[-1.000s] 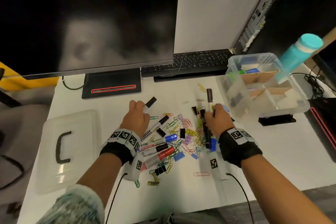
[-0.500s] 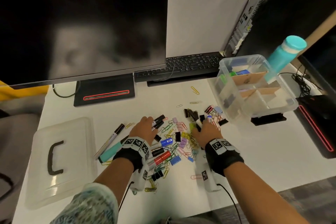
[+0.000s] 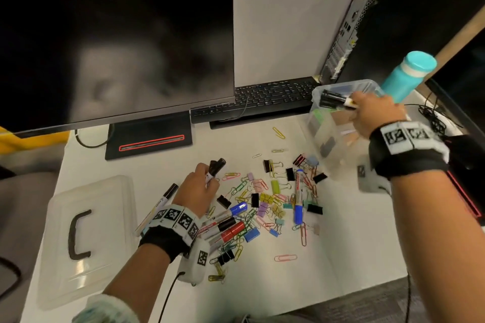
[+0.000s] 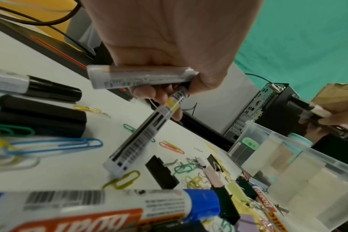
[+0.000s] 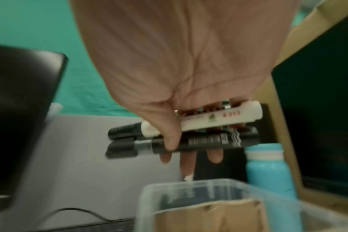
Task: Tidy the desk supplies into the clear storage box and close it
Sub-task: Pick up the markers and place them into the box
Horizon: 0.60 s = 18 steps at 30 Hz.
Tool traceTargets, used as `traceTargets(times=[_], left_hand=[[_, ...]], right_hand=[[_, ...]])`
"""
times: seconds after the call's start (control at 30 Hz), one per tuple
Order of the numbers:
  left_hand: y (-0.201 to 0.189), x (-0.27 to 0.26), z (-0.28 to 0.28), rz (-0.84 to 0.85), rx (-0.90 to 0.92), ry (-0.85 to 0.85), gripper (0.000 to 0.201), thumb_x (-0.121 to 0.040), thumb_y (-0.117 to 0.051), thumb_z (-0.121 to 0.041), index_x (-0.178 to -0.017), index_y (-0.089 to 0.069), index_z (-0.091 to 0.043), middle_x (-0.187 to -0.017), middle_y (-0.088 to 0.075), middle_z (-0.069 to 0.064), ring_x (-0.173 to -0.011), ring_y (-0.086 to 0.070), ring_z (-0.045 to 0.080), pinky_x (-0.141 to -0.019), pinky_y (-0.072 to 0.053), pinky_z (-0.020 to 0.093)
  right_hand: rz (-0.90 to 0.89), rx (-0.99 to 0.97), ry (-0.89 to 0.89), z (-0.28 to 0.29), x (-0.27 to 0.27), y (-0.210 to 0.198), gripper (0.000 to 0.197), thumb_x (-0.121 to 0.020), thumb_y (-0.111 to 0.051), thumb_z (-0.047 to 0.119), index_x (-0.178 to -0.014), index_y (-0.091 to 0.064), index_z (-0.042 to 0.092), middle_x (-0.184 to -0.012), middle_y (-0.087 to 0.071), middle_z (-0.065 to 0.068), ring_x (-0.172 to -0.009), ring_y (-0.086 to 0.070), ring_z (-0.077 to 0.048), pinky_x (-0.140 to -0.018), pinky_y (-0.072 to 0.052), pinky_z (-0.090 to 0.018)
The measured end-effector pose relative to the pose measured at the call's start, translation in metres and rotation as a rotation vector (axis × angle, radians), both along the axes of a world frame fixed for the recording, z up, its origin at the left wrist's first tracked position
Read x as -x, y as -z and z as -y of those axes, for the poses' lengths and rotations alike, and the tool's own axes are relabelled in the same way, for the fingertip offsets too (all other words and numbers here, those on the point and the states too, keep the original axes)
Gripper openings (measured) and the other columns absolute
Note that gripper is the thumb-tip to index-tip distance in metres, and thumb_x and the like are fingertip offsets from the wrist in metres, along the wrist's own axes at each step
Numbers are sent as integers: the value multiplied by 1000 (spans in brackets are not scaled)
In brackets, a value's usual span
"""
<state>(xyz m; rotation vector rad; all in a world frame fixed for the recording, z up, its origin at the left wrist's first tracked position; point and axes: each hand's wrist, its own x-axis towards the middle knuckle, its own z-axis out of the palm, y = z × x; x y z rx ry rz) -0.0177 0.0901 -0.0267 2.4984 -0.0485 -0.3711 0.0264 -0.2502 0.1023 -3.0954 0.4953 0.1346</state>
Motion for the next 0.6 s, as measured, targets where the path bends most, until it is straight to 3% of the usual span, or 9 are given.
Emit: traceTargets(times=[0.1, 0.2, 0.27, 0.33, 0.4, 0.47, 0.53, 0.6], left_hand=[[-2, 2, 5, 24, 18, 6, 27, -96, -39, -28, -121, -37, -18, -81, -56, 10, -60, -52, 17, -50, -39, 28], [-5, 5, 10, 40, 40, 7, 30, -97, -37, -30, -126, -36, -22, -78, -54, 6, -57, -49, 14, -48, -32, 25], [-9, 7, 14, 52, 67, 13, 30, -97, -38, -30, -125, -39, -20, -72, -51, 2, -56, -47, 12, -48, -30, 24], [-15, 10, 19, 61, 103, 32, 28, -98, -39, -34, -120, -43, -18, -65, -47, -3, -54, -46, 10, -48, -29, 22], [-22, 12, 24, 59, 122, 62, 26, -97, -39, -36, -115, -46, -17, -62, -46, -6, -53, -45, 8, -48, -30, 21], [-29, 15, 27, 51, 126, 79, 27, -97, -38, -37, -114, -47, -18, -73, -54, -3, -63, -53, 9, -55, -39, 23], [-32, 18, 31, 78, 144, 79, 28, -97, -40, -35, -116, -49, -17, -98, -52, -2, -79, -54, 7, -70, -47, 23], [-35, 22, 35, 161, 138, 74, 28, -96, -45, -31, -118, -52, -15, -108, -39, -4, -87, -46, 6, -77, -42, 12]], right_hand=[[-209, 120, 27, 42, -30, 15, 37, -88, -42, 25, -124, -50, 23, -125, -56, -18, -113, -53, -41, -98, -43, -49], [-332, 196, 2, 94, -66, 56, 37, -76, -54, 30, -114, -52, 31, -119, -60, -12, -103, -59, -39, -90, -49, -44], [-406, 181, -25, 131, -95, 90, 45, -66, -61, 30, -110, -53, 33, -112, -63, -6, -95, -62, -34, -86, -50, -42], [-474, 168, -39, 135, -103, 98, 58, -61, -66, 36, -117, -53, 37, -111, -64, -2, -93, -63, -31, -87, -51, -43], [-450, 100, -39, 115, -90, 79, 52, -69, -69, 40, -119, -55, 34, -114, -63, -3, -96, -61, -30, -90, -49, -39], [-407, -34, 34, 75, -60, 39, 41, -79, -65, 46, -114, -58, 26, -116, -60, -7, -101, -58, -31, -93, -45, -37], [-321, -164, 38, 66, -45, 24, 32, -89, -57, 33, -118, -61, 20, -121, -59, -9, -105, -55, -31, -93, -40, -35], [-191, -241, 29, 72, -32, 19, 27, -93, -51, 20, -117, -63, 19, -121, -60, -10, -106, -55, -31, -92, -41, -37]])
